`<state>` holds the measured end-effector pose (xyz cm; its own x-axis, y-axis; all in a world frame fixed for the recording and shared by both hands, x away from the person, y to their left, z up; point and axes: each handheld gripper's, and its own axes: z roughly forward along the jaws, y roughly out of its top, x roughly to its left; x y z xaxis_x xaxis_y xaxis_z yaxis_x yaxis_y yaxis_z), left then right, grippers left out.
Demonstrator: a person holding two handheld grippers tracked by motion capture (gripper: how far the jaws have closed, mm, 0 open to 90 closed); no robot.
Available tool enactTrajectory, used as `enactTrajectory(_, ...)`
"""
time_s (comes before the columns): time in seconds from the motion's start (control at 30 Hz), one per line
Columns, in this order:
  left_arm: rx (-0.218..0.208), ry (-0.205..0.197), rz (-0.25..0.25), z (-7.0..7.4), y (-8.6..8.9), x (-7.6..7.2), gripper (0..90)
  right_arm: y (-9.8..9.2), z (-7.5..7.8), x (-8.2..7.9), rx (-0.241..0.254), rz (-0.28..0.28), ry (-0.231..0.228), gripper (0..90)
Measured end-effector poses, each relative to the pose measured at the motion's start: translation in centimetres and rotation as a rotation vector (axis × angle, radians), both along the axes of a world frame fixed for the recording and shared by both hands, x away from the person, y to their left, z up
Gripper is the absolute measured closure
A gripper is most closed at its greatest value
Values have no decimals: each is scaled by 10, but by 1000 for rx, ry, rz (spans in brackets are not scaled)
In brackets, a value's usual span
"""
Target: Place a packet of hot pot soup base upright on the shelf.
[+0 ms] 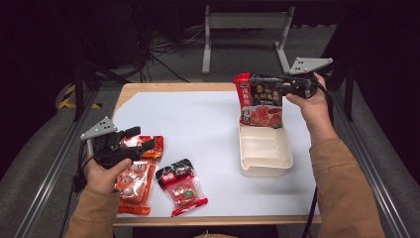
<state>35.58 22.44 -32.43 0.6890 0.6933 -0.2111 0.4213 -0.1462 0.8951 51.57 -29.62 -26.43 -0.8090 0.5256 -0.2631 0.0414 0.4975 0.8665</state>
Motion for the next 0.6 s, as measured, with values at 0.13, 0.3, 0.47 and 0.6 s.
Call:
enactTrajectory(0.13, 0, 0, -2, 0, 1, 1, 247, 1, -2, 0, 7, 2, 1, 746)
enactTrajectory(0.3, -4, 6, -4, 0, 0, 1, 245, 1, -5, -1, 6, 2, 10, 737)
enactTrajectory(0.47, 0, 6, -10, -1, -1, 3, 245, -1, -12, -2, 2, -4, 23, 730)
enactTrajectory(0.6, 3, 10, -13, -2, -1, 3, 243, -3, -14, -3, 7, -10, 30, 724)
